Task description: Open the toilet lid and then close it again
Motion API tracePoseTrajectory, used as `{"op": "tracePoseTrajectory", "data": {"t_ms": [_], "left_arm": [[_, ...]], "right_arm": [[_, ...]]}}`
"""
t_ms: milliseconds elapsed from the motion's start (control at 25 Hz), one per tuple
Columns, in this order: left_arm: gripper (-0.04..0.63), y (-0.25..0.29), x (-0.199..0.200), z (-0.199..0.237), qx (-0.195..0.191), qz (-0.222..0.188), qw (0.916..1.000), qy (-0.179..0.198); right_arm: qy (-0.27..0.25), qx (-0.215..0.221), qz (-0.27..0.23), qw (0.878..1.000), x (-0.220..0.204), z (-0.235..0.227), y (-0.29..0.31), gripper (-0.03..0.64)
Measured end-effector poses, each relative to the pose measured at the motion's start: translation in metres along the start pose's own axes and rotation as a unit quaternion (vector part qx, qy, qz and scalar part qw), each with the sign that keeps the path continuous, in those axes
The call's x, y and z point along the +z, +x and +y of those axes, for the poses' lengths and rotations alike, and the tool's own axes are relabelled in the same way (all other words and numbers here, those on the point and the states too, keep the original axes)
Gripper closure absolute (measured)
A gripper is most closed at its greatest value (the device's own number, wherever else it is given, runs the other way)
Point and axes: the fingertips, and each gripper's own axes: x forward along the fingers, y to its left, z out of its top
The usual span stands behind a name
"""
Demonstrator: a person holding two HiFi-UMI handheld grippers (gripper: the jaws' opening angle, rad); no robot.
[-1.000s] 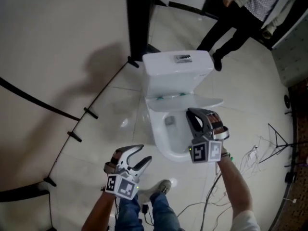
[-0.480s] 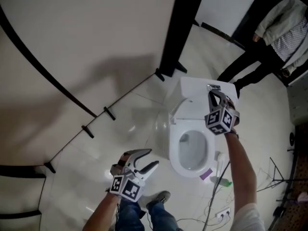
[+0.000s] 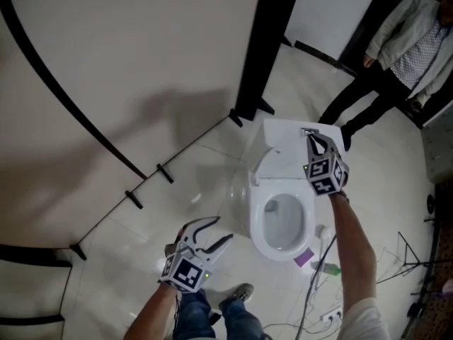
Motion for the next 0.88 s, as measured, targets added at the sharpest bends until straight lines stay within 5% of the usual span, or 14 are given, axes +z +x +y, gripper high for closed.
{"op": "tracePoseTrajectory", "data": {"t_ms": [160, 320, 480, 680, 880], "left_arm": [[0.377, -0.006, 0.047, 0.013, -0.003, -0.057, 0.9978, -0.035], [0.377, -0.017, 0.095, 0.012, -0.015, -0.096, 0.9945, -0.039], [0.377, -0.026, 0.136, -0.005, -0.044, -0.122, 0.9911, -0.03], [0.377, -0.038, 0.172, -0.045, -0.098, -0.132, 0.9863, -0.019], [0.377, -0.056, 0.19, -0.096, -0.165, -0.129, 0.9763, -0.054]], "right_arm": [[0.081, -0.001, -0.074, 0.994, 0.029, -0.017, -0.075, 0.609], [0.184, 0.041, -0.148, 0.971, 0.053, -0.014, -0.187, 0.609], [0.214, 0.058, -0.201, 0.954, 0.048, 0.005, -0.29, 0.609], [0.265, 0.049, -0.205, 0.941, 0.023, 0.041, -0.385, 0.609], [0.329, 0.034, -0.187, 0.925, -0.006, 0.083, -0.442, 0.609]]}}
